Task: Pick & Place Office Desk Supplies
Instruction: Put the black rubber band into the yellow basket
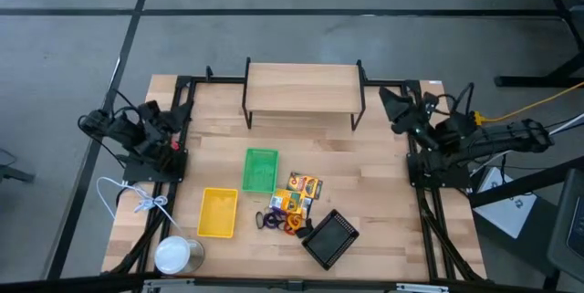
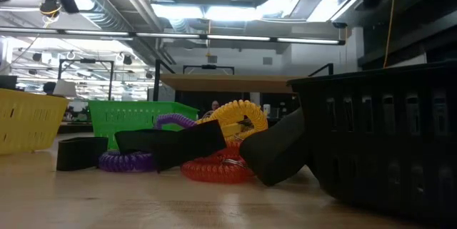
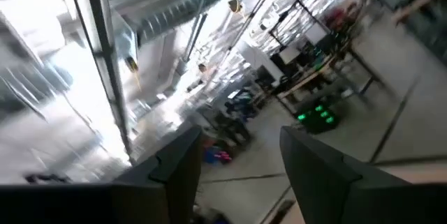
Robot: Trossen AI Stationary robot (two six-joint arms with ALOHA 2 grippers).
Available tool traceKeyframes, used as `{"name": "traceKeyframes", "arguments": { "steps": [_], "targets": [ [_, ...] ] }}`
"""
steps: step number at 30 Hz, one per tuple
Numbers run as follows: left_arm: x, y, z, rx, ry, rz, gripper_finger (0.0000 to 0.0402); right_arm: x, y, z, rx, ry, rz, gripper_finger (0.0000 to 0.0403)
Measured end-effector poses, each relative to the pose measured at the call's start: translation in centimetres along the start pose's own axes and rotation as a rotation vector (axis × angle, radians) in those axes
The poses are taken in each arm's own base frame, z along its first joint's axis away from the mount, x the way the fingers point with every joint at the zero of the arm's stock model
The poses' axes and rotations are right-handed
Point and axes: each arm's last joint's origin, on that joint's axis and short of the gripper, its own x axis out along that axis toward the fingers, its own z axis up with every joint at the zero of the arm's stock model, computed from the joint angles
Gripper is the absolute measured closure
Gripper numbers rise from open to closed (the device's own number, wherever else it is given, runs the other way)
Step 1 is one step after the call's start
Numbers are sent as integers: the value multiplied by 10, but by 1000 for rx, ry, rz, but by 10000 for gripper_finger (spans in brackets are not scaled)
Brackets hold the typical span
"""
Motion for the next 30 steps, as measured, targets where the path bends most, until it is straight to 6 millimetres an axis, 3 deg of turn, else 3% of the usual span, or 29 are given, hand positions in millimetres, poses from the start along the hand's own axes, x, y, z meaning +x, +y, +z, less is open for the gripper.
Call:
{"name": "traceKeyframes", "arguments": {
  "steps": [9, 16, 20, 24, 30],
  "targets": [
    [40, -46, 2, 377, 210, 128, 252, 46, 37, 6, -376, 177, -170, 206],
    [70, -70, -25, 838, 489, 250, 212, 74, 61, 13, -514, 184, -176, 206],
    [79, -73, -52, 1028, 721, 216, 210, 83, 73, 22, -520, 161, -166, 206],
    [81, -60, -85, 1144, 1001, 149, 214, 85, 77, 27, -514, 149, -159, 206],
    [92, -46, -115, 1100, 1250, -25, 221, 85, 78, 27, -427, 146, -156, 206]
  ]
}}
